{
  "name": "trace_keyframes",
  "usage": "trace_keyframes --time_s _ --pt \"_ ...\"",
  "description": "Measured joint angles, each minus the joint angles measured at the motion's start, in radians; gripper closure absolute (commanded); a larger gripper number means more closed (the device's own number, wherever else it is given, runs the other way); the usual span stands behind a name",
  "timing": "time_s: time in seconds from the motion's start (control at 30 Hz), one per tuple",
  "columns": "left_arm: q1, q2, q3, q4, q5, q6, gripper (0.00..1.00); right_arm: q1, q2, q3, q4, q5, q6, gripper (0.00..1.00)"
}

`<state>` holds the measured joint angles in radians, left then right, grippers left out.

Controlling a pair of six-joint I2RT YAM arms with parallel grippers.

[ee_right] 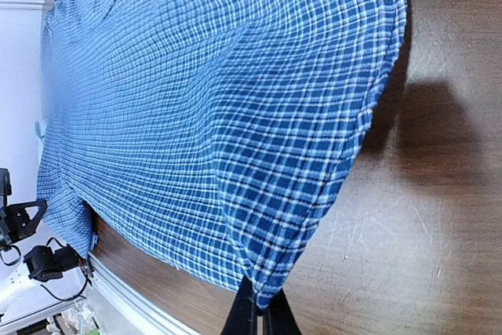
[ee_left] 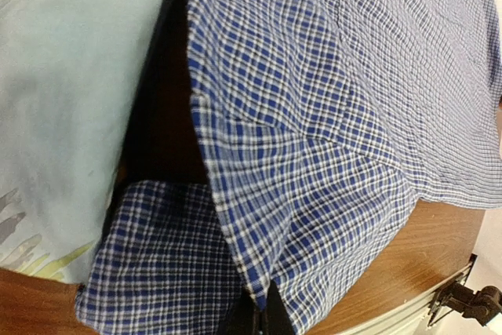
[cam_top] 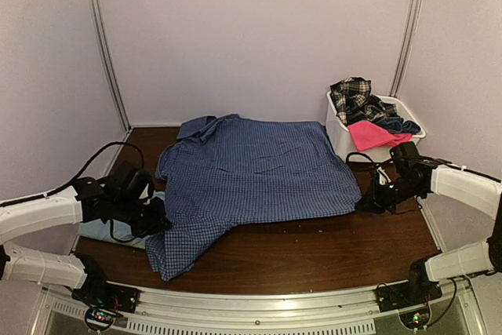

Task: Fold and stack the mixed laundry pile
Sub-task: Pick up the flattened shirt from the center of the board.

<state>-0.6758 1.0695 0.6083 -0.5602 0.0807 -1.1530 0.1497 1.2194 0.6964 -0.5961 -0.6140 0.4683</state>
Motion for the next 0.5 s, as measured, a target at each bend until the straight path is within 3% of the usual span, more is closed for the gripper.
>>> trace_keyframes --time_s 0.2,0.43,0.5 --pt "0.0 -0.224 -0.025 -0.129 -0.016 -0.063 1.0 0.0 -0.138 -0.002 -0.092 -0.019 0.024 1.0" --pt "0.0 -0.209 0.032 -0.218 -0.022 -0.069 1.0 0.0 -0.192 -0.017 -0.151 -0.044 0.04 1.0" --pt "0.0 -0.183 0.058 -0.223 -0.035 -0.069 0.87 0.0 -0.173 -0.016 -0.157 -0.043 0.035 1.0"
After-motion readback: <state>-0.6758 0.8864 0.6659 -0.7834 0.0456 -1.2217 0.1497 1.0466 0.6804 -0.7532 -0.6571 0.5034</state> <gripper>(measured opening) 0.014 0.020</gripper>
